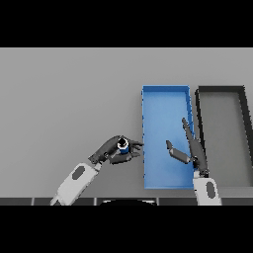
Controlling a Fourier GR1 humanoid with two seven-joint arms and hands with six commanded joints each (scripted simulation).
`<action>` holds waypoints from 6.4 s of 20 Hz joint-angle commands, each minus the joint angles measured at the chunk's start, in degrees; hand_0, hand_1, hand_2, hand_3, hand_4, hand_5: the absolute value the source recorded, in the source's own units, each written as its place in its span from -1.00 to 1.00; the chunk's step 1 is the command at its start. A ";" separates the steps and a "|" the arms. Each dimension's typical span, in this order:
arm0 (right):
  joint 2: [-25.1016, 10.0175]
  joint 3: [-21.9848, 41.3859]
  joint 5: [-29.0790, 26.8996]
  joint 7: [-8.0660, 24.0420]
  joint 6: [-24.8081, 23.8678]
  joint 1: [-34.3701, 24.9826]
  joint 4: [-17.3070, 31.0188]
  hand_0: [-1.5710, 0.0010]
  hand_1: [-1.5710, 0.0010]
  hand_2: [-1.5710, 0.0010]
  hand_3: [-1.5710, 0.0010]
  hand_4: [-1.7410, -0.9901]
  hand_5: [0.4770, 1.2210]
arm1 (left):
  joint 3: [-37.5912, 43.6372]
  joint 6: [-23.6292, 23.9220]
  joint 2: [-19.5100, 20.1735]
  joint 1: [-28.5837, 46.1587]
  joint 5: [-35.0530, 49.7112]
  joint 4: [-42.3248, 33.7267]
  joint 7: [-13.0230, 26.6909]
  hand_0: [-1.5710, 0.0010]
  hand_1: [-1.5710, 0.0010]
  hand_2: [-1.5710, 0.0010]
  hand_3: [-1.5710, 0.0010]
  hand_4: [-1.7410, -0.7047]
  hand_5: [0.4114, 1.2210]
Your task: Pick up the blue pipe and place it into the blue bin.
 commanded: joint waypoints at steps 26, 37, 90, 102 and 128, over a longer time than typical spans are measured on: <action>-5.87 1.68 -28.90 10.88 15.02 1.95 -20.50 1.00 1.00 1.00 1.00 0.10 -0.92 | -1.29 -0.11 0.27 -2.89 0.21 -4.83 8.10 -1.00 -1.00 -1.00 -0.84 -0.98 1.00; -9.10 10.64 -33.86 23.53 19.55 -18.98 -22.32 1.00 1.00 1.00 1.00 0.16 -0.95 | -1.56 -0.95 0.65 -2.98 -0.31 -5.17 7.88 -1.00 -1.00 -1.00 -0.84 -0.98 1.00; 7.52 8.68 -47.89 38.02 14.17 -40.59 -10.22 -1.00 -1.00 -1.00 -1.00 -0.33 1.00 | 1.46 -4.91 0.04 -1.61 -6.11 -4.49 14.91 0.99 0.99 0.99 0.99 0.58 -0.74; -7.23 -6.15 -48.10 34.67 4.44 -63.27 4.62 -1.00 -1.00 -1.00 -1.00 -0.35 1.00 | 1.24 -4.39 1.61 -1.14 -7.41 -6.86 15.50 1.00 1.00 1.00 1.00 0.64 -0.82; -32.13 26.65 -64.91 38.29 -21.60 -34.24 21.34 -0.02 0.01 0.05 0.37 -0.05 0.71 | 0.83 -4.33 1.58 -0.65 -7.91 -6.89 15.26 1.00 1.00 1.00 1.00 0.66 -0.79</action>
